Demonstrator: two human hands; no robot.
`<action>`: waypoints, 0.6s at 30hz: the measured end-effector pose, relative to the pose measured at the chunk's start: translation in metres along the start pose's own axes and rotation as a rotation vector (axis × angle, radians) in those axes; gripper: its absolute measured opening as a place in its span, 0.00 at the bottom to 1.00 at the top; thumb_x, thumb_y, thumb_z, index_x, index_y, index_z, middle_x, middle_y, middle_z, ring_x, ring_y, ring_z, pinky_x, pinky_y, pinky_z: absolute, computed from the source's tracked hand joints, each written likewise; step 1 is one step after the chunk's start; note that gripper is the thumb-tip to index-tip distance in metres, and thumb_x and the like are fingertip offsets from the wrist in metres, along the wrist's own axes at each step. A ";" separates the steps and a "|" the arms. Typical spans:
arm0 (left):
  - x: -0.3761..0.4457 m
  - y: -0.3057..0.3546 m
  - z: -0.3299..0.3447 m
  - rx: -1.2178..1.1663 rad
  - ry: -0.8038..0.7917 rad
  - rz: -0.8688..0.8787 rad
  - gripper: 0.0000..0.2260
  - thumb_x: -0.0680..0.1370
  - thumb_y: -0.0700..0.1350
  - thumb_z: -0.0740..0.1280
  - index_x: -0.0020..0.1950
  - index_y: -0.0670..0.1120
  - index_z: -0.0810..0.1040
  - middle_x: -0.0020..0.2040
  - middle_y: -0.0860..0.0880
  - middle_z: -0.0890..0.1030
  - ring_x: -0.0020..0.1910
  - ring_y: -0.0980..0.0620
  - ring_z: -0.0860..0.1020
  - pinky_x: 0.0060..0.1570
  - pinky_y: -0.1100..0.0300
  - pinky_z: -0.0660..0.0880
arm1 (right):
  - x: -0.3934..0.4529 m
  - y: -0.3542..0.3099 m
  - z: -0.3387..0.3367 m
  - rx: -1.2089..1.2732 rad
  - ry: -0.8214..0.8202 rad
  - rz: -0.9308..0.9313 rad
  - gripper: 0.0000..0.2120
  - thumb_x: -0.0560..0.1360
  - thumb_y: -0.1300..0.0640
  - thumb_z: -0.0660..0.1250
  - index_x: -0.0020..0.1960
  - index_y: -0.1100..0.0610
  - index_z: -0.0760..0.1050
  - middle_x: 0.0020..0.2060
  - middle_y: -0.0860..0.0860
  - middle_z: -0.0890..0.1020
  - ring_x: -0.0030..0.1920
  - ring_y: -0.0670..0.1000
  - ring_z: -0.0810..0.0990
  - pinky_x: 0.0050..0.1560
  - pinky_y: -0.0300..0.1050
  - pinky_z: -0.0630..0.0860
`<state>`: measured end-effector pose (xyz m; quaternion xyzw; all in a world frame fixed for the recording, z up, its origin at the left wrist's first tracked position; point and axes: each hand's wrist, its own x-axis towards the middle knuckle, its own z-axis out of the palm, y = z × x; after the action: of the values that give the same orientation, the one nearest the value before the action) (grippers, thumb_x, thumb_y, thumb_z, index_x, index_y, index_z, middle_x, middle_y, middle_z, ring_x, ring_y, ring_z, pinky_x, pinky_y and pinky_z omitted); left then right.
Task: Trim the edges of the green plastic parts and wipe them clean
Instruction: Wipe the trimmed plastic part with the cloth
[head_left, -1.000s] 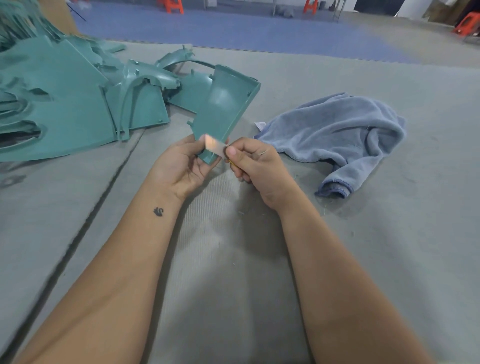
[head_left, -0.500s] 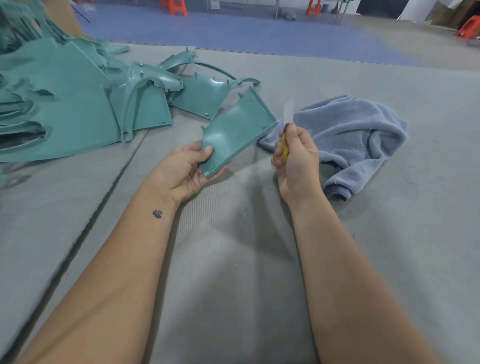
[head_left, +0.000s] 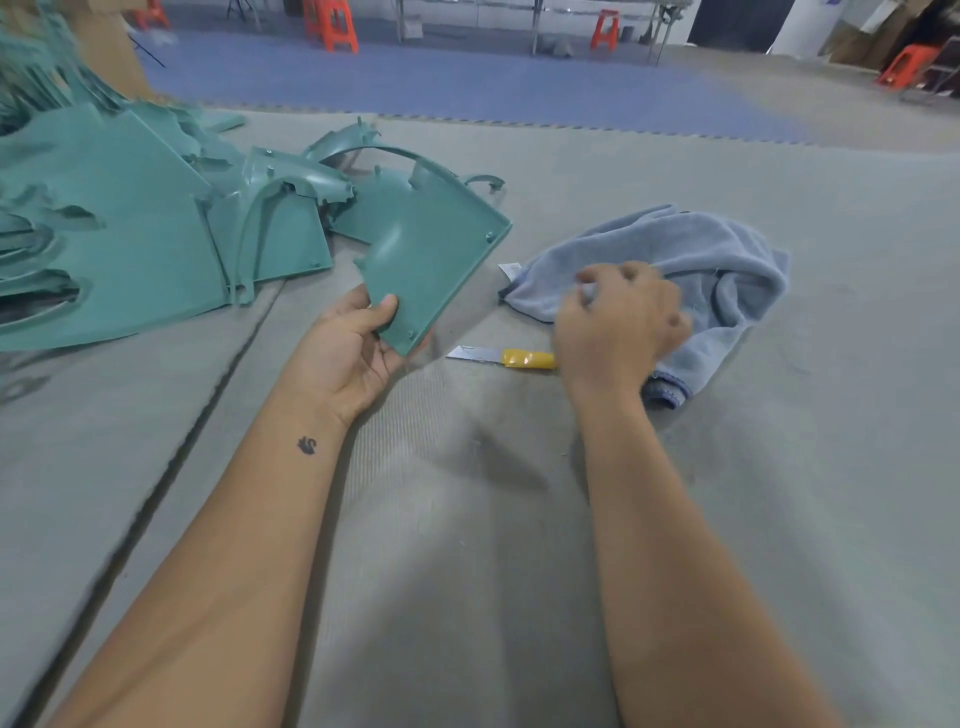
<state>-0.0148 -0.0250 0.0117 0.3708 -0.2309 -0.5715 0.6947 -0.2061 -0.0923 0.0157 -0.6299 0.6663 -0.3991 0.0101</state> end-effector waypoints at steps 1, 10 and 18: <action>0.000 0.000 0.000 -0.003 0.004 0.002 0.12 0.82 0.34 0.55 0.57 0.43 0.76 0.44 0.46 0.86 0.40 0.51 0.85 0.34 0.60 0.80 | 0.004 0.006 -0.005 0.001 0.048 0.089 0.13 0.75 0.55 0.61 0.58 0.49 0.78 0.65 0.52 0.71 0.67 0.56 0.65 0.64 0.51 0.54; 0.003 -0.005 -0.001 0.134 0.019 0.021 0.13 0.82 0.34 0.56 0.56 0.46 0.77 0.45 0.49 0.86 0.41 0.52 0.85 0.32 0.59 0.80 | 0.019 0.038 -0.015 -0.121 -0.132 0.369 0.24 0.73 0.57 0.65 0.68 0.58 0.66 0.65 0.59 0.72 0.66 0.62 0.69 0.66 0.59 0.61; 0.006 -0.006 -0.002 0.080 0.022 0.039 0.12 0.82 0.34 0.56 0.57 0.45 0.76 0.46 0.48 0.86 0.42 0.52 0.85 0.35 0.58 0.81 | 0.011 0.010 -0.015 0.122 0.306 -0.264 0.07 0.73 0.65 0.65 0.48 0.63 0.81 0.44 0.60 0.81 0.46 0.62 0.77 0.49 0.54 0.69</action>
<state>-0.0159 -0.0305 0.0048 0.4000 -0.2533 -0.5442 0.6926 -0.2246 -0.0944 0.0260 -0.6419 0.5464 -0.5275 -0.1054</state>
